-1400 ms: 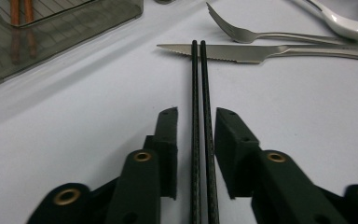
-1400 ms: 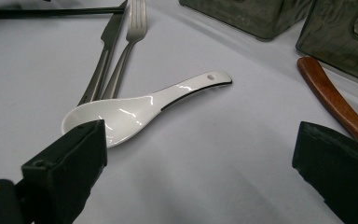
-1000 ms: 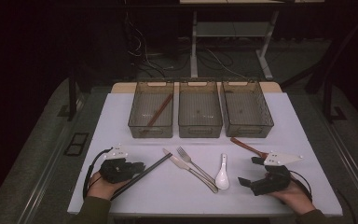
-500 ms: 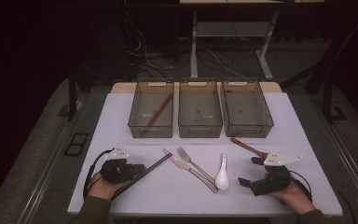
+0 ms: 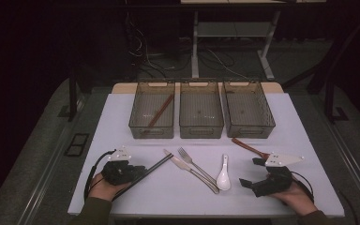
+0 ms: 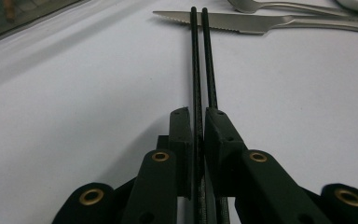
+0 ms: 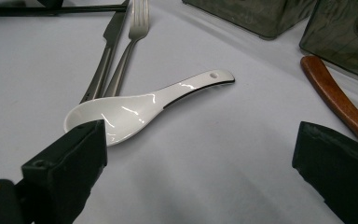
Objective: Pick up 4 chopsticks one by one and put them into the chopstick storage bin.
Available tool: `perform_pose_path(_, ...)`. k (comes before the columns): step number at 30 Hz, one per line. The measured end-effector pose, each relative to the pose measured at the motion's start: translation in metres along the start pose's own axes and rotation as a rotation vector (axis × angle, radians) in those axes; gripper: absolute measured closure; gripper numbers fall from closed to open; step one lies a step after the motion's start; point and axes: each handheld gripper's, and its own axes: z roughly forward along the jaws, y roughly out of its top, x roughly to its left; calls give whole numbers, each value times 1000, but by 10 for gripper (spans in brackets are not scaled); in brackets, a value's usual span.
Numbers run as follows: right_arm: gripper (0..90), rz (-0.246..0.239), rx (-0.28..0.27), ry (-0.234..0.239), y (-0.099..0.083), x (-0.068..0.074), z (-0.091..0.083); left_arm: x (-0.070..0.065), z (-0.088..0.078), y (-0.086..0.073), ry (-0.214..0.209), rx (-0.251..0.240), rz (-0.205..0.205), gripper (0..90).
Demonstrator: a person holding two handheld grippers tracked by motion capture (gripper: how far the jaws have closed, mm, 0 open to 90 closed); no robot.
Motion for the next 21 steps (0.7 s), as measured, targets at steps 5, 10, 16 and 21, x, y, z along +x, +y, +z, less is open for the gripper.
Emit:
perform_pose_path(5, 30, 2, 1, 1, 0, 0, 0, -1, 2, -1, 6, 11, 6, 800)
perform_pose_path(10, 30, 4, 1, 1, 0, 0, -1, -2, 2, -1, 14, 23, 33, 803)
perform_pose_path(16, 29, 4, 1, 3, 0, 0, -1, -3, 1, 0, 32, 41, 64, 827)
perform_pose_path(21, 30, 1, 2, 4, 0, 0, -1, -2, 1, 0, 28, 45, 71, 840)
